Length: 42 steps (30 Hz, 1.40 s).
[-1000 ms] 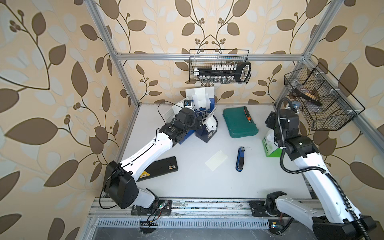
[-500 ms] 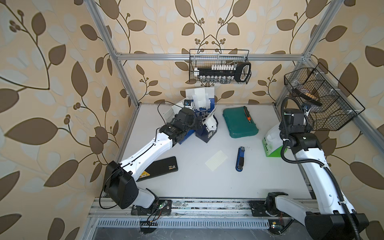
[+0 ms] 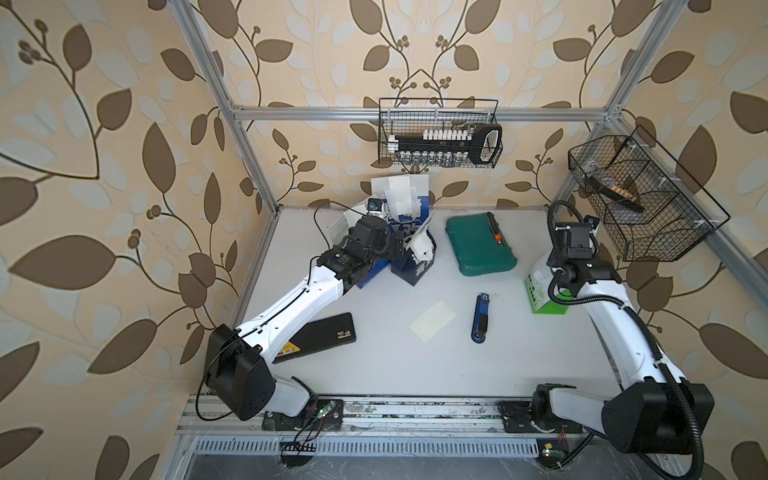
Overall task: Staple the receipts to the bags
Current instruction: Pick up the takeout bag from the center of the board, then place the takeout bag at the center of the board.
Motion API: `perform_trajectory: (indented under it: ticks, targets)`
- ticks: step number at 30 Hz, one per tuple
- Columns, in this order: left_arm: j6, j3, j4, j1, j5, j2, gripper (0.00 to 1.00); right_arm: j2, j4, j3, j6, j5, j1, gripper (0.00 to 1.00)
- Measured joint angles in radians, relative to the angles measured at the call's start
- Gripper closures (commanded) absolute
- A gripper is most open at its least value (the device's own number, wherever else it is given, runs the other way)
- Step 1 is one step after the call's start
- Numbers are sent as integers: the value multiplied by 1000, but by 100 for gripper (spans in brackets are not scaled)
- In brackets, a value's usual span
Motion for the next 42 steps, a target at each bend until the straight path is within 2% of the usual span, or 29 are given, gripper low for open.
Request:
perform_trajectory:
  ticks: [1, 5, 9, 12, 15, 21, 26, 29, 31, 34, 38, 42]
  targets:
    - [2, 0, 0, 0, 1, 0, 1, 2, 3, -2, 1, -23, 0, 100]
    - [5, 0, 0, 6, 14, 0, 1, 0, 31, -2, -3, -113, 0, 100]
    - [4, 1, -1, 40, 110, -5, 1, -29, 53, 2, -32, -242, 19, 100]
    - [6, 21, -19, 87, 214, -15, 1, -40, 33, 75, -81, -335, 91, 100]
    - [18, 69, -53, 137, 325, -33, 1, -38, 18, 221, -148, -442, 193, 100]
    - [140, 187, -150, 194, 584, -108, 1, -28, -40, 485, -282, -815, 283, 100]
    - [257, 231, -254, 193, 722, -190, 1, -24, -121, 512, -368, -1155, 362, 100]
    - [302, 245, -309, 193, 799, -225, 1, 5, -186, 526, -410, -1290, 417, 100]
    - [320, 253, -338, 193, 854, -239, 1, 37, -219, 536, -443, -1339, 479, 100]
    - [335, 256, -377, 193, 935, -247, 1, 87, -240, 534, -481, -1350, 595, 100]
    - [336, 218, -400, 193, 986, -249, 1, 160, -236, 521, -528, -1306, 718, 100]
    - [336, 126, -401, 193, 977, -256, 1, 239, -182, 512, -562, -1207, 770, 100]
